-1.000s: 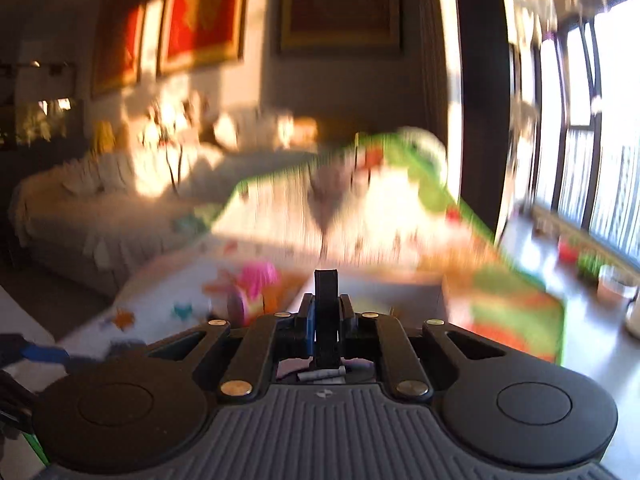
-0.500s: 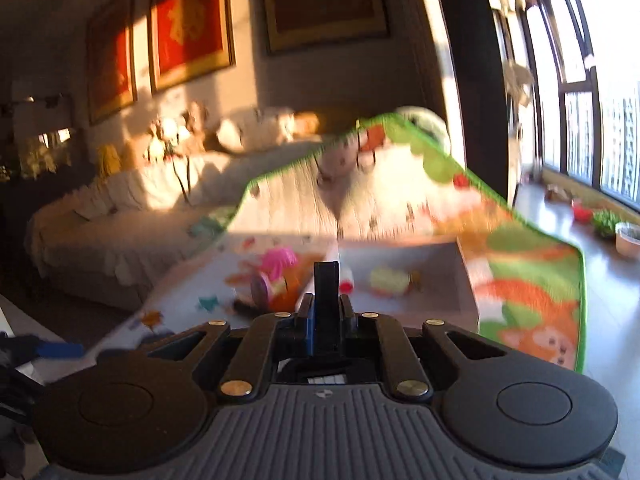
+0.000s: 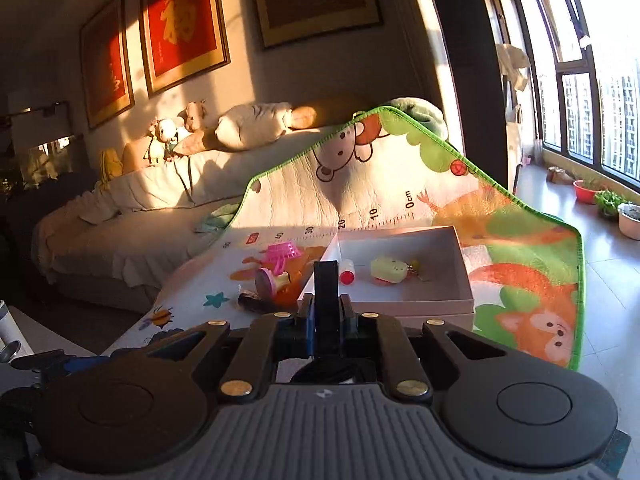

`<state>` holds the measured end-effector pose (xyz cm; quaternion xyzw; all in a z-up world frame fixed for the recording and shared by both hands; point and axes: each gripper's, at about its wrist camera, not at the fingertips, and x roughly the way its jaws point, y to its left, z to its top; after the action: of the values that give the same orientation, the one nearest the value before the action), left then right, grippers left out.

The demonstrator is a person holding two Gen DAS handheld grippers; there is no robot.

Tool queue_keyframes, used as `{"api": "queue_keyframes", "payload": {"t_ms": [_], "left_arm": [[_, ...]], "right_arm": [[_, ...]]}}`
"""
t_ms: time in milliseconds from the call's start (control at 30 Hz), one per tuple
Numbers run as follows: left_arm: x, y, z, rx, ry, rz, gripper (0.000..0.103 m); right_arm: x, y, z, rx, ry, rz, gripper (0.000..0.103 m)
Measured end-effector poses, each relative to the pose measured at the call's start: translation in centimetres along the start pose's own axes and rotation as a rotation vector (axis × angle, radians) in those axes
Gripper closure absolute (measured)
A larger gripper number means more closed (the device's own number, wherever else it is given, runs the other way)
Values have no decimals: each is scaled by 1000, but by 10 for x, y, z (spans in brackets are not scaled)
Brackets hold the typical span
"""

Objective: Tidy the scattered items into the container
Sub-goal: 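Grasp the black gadget with the right tool while the left tool grasps the black plush cat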

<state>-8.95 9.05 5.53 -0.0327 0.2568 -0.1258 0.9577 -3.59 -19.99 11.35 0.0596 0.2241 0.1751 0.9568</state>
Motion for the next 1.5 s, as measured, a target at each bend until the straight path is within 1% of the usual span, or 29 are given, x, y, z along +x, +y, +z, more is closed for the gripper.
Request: {"api": "queue_keyframes", "payload": {"t_ms": [100, 200, 267, 300, 333, 367, 400, 433, 467, 500, 533, 600, 700, 767, 867, 933, 1000, 1067, 1133, 1167, 1233, 1300, 1333, 1400, 1467, 1500], "left_arm": [[2, -2, -1, 11, 6, -8, 0], [6, -1, -3, 9, 18, 0, 0], [8, 1, -4, 12, 26, 8, 0], [8, 2, -5, 13, 29, 12, 0], [9, 4, -5, 12, 32, 18, 0], [10, 5, -5, 9, 36, 23, 0], [11, 8, -6, 4, 39, 28, 0], [12, 9, -6, 0, 42, 32, 0], [13, 11, -6, -4, 44, 36, 0], [15, 11, -6, -6, 46, 38, 0], [16, 12, -5, -8, 46, 39, 0], [19, 13, -5, -12, 46, 39, 0], [24, 12, -4, -12, 55, 35, 0], [27, 12, -5, -8, 65, 26, 0], [33, 9, -5, -12, 82, -2, 0], [36, 6, -6, -13, 90, -23, 0], [40, 1, -6, -13, 98, -46, 0], [44, -4, -7, -24, 106, -90, 0], [46, -11, -7, -30, 110, -163, 0], [46, -16, -7, -23, 108, -201, 0], [45, -26, -8, 13, 105, -254, 0], [40, -34, -7, 67, 103, -282, 0], [35, -35, -7, 95, 96, -283, 0], [22, -33, -3, 139, 66, -259, 0], [12, -26, 3, 152, 29, -206, 0], [10, -21, 6, 150, 14, -161, 0]], "right_arm": [[12, -7, -4, 15, 42, -15, 93], [38, -12, -11, 30, 82, -19, 92], [54, -12, -16, 26, 102, -16, 92], [59, -11, -17, 23, 102, -17, 89], [63, -11, -18, 20, 101, -18, 81], [65, -10, -18, 16, 92, -21, 75], [64, -11, -19, 11, 78, -26, 64], [63, -11, -20, 4, 63, -30, 57], [61, -12, -22, -5, 53, -35, 54], [60, -13, -25, -13, 53, -42, 47], [60, -15, -29, -18, 62, -50, 35], [63, -18, -40, -32, 103, -66, 25], [73, -14, -63, -81, 198, -65, 24], [81, -9, -76, -123, 243, -60, 19], [95, -2, -84, -167, 273, -81, 16], [104, -1, -84, -165, 294, -93, 10], [114, -4, -84, -148, 328, -90, 8], [116, -3, -84, -147, 324, -83, 9], [114, 2, -85, -169, 318, -48, 18], [113, 6, -87, -186, 313, -41, 20], [109, 11, -90, -223, 297, -32, 31], [106, 13, -91, -237, 287, -22, 32], [105, 12, -92, -236, 282, -21, 32], [105, 10, -93, -223, 274, -17, 30], [105, 10, -94, -218, 267, -21, 27], [105, 9, -94, -214, 265, -26, 25]]}}
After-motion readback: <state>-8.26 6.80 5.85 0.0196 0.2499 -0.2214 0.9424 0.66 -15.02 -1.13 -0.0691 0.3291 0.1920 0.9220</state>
